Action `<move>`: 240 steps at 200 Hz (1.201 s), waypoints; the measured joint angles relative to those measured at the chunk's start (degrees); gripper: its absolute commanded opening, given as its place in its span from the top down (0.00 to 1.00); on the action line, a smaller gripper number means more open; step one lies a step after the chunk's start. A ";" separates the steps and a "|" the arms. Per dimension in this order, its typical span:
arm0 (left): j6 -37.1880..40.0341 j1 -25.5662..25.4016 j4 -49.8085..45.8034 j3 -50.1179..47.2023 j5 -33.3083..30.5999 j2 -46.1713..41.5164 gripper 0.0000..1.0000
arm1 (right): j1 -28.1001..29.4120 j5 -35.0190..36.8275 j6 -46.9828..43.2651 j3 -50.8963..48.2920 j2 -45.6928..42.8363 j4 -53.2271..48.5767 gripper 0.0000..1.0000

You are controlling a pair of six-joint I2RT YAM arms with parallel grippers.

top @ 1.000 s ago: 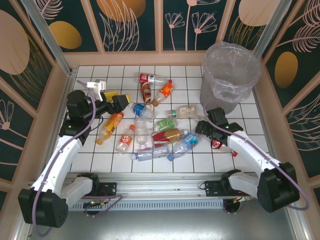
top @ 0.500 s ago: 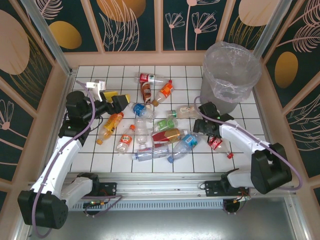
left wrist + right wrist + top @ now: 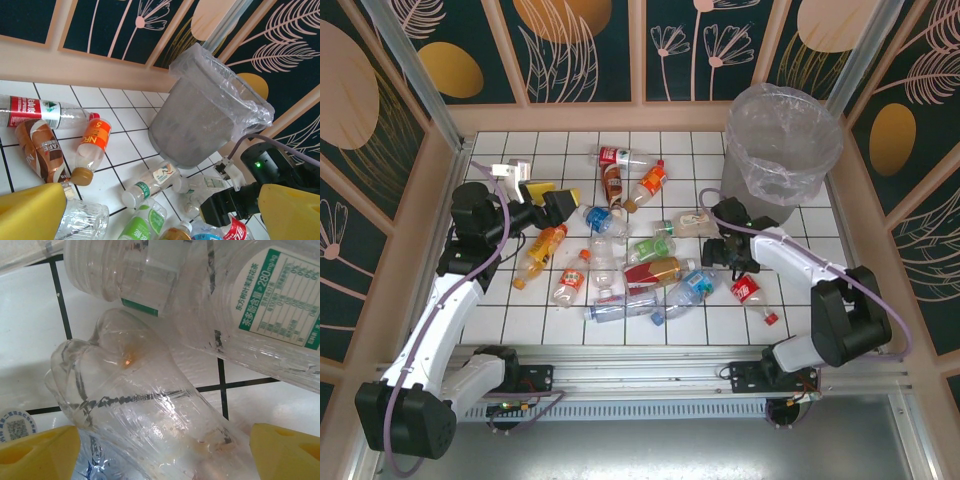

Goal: Put the plastic bottles in the bin

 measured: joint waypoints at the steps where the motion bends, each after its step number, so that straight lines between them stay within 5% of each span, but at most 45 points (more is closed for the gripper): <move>1: 0.00 0.00 0.00 0.00 -0.02 0.00 0.01 | 0.00 0.00 0.00 0.07 0.07 -0.02 0.13; 31: 0.00 0.00 0.00 0.00 -0.02 0.00 0.01 | 0.00 0.02 -2.12 2.38 3.69 -0.11 0.23; 129: 0.00 -0.02 0.00 0.00 -0.31 0.00 0.01 | 0.00 0.74 -9.42 6.60 12.24 0.68 0.21; 174: 0.02 -0.02 0.00 0.00 -0.87 0.00 0.01 | 0.02 1.84 -12.70 7.32 12.68 1.64 0.32; 240: 0.00 0.00 -0.02 0.00 -0.90 0.02 0.01 | 1.90 4.15 -15.45 8.79 12.74 2.56 0.36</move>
